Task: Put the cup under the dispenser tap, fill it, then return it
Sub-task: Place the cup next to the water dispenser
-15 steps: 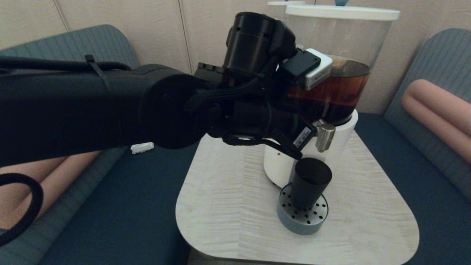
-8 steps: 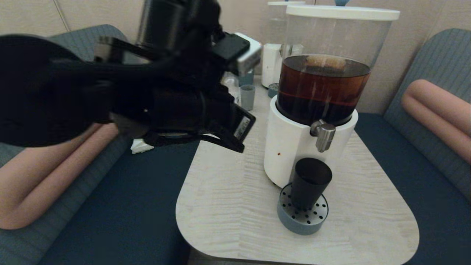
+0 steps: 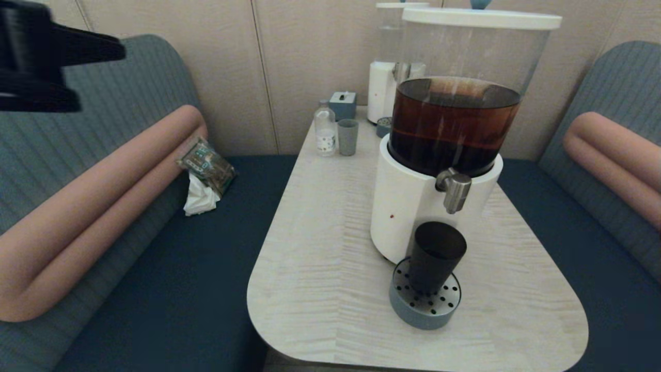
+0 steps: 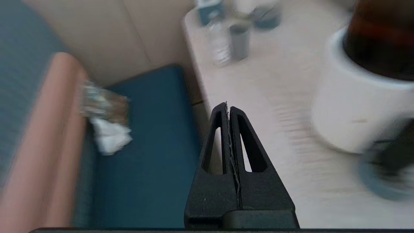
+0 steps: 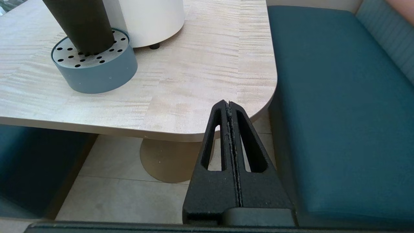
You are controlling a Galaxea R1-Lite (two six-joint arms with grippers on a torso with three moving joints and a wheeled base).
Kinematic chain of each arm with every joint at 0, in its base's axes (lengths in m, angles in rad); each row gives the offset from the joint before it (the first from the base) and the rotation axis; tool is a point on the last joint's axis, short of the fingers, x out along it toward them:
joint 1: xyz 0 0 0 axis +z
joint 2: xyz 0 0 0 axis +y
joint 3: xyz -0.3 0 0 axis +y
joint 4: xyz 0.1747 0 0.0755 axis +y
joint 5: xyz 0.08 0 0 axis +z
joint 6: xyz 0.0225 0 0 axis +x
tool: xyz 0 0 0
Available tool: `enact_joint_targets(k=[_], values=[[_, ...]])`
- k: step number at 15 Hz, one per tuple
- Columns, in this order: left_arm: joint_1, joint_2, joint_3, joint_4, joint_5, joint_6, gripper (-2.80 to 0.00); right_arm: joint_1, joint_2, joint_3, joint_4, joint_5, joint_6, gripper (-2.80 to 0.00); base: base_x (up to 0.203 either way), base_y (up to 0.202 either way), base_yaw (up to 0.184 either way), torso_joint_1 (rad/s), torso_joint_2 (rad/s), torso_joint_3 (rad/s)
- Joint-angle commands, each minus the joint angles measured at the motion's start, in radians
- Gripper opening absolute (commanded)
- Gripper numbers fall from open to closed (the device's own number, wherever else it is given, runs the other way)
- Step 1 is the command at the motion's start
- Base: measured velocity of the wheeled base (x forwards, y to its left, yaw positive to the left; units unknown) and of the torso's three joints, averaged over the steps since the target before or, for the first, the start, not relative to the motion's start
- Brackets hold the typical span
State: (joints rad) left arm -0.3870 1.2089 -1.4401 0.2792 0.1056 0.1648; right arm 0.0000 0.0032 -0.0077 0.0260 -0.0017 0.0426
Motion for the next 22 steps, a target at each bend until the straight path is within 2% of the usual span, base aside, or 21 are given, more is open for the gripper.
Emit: enact_joint_targets(k=[1,2,4,5,8,10,12,14,18,22], values=[[0.109,-0.192,0.037,0.055,-0.300,-0.159,-2.80,0.000,0.001,0.000,0.000,0.000,0.000,-2.80,0.000,0.000,0.000,0.000,0.00,0.000],[0.146,-0.230,0.058,0.078,-0.410,-0.227,-2.80,0.000,0.001,0.000,0.000,0.000,0.000,-2.80,0.000,0.000,0.000,0.000,0.00,0.000],[0.178,-0.279,0.208,0.061,-0.516,-0.256,-2.80,0.000,0.001,0.000,0.000,0.000,0.000,-2.80,0.000,0.000,0.000,0.000,0.00,0.000],[0.183,-0.300,0.301,0.012,-0.547,-0.258,-2.80,0.000,0.001,0.000,0.000,0.000,0.000,-2.80,0.000,0.000,0.000,0.000,0.00,0.000],[0.190,-0.344,0.623,-0.322,-0.653,-0.266,-2.80,0.000,0.000,0.000,0.000,0.000,0.000,-2.80,0.000,0.000,0.000,0.000,0.00,0.000],[0.193,-0.321,0.777,-0.581,-0.741,-0.268,-2.80,0.000,0.001,0.000,0.000,0.000,0.000,-2.80,0.000,0.000,0.000,0.000,0.00,0.000],[0.194,-0.247,0.824,-0.678,-0.786,-0.262,-2.80,0.000,0.001,0.000,0.000,0.000,0.000,-2.80,0.000,0.000,0.000,0.000,0.00,0.000],[0.194,-0.162,0.844,-0.765,-0.802,-0.248,-2.80,0.000,0.001,0.000,0.000,0.000,0.000,-2.80,0.000,0.000,0.000,0.000,0.00,0.000],[0.194,0.073,0.856,-1.024,-0.827,-0.229,-2.80,0.000,0.001,0.000,0.000,0.000,0.000,-2.80,0.000,0.000,0.000,0.000,0.00,0.000],[0.193,0.254,0.847,-1.171,-0.872,-0.199,-2.80,0.000,0.001,0.000,0.000,0.000,0.000,-2.80,0.000,0.000,0.000,0.000,0.00,0.000]])
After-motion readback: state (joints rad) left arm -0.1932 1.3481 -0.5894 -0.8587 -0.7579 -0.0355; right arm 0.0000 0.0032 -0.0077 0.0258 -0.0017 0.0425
